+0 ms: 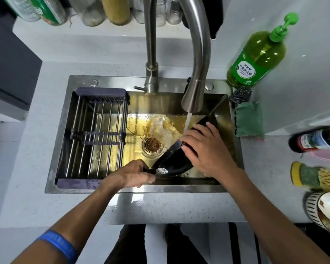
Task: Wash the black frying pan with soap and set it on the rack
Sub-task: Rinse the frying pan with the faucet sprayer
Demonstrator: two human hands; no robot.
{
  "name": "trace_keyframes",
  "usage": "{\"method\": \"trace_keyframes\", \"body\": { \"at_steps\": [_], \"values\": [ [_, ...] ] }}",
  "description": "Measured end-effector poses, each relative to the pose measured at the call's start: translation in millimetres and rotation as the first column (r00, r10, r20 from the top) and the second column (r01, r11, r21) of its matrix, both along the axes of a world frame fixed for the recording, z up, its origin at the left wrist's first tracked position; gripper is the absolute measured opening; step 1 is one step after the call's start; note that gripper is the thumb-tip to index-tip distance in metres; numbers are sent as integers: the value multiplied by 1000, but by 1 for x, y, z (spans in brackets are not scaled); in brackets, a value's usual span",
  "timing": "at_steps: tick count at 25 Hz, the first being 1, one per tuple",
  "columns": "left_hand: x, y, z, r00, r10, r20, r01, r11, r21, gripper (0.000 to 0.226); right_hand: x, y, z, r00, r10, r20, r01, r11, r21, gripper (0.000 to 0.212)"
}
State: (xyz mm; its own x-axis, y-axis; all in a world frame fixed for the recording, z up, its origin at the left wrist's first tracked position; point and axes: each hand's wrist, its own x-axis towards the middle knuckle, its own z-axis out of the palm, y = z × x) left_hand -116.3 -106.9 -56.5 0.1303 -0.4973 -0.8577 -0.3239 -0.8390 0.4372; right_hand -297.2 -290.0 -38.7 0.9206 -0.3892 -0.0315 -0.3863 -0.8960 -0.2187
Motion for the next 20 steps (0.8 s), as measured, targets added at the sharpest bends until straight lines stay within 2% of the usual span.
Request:
{"method": "trace_keyframes", "body": {
  "at_steps": [2, 4, 5, 7, 10, 13, 15, 16, 18, 19, 20],
  "values": [
    [-6, -7, 3, 1000, -6, 3, 6, 1000, 6, 35, -6, -6, -5, 999, -20, 38, 19, 999, 41, 36],
    [-18, -15, 6, 1000, -18, 25, 19, 999, -47, 23, -16, -9, -7, 989, -85, 123, 79, 995, 55, 29],
    [-26, -18, 6, 998, -32, 50, 37, 995, -97, 16, -24, -10, -8, 978, -139, 158, 133, 990, 51, 27],
    [-42, -19, 6, 994, -10, 111, 30, 983, -180, 22, -47, -6, -17, 948, -281, 152, 279, 960, 32, 37],
    [-49, 0, 5, 949, 60, 309, 4, 979, -202, 18, -72, 26, -39, 927, -374, -13, 375, 926, 38, 50],
    [-34, 32, 5, 860, 43, 509, 31, 990, -136, 33, -60, 56, -60, 945, -211, -251, 270, 936, 227, 59],
    [-25, 40, 2, 823, 21, 568, 52, 992, -112, 38, -52, 58, -63, 953, -93, -289, 176, 946, 274, 61],
    [-25, 36, -1, 818, 27, 575, 57, 990, -128, 39, -53, 54, -61, 952, -97, -292, 167, 960, 224, 53],
    [-35, 20, -8, 831, 37, 555, 76, 981, -179, 39, -58, 45, -54, 931, -180, -317, 205, 978, 47, 25],
    [-42, 14, -10, 840, 35, 542, 82, 978, -190, 40, -62, 45, -54, 918, -203, -340, 215, 977, -3, 22],
    [-47, 12, -14, 843, 21, 538, 100, 976, -194, 41, -66, 49, -57, 910, -194, -367, 214, 977, 15, 30]
  ]
}}
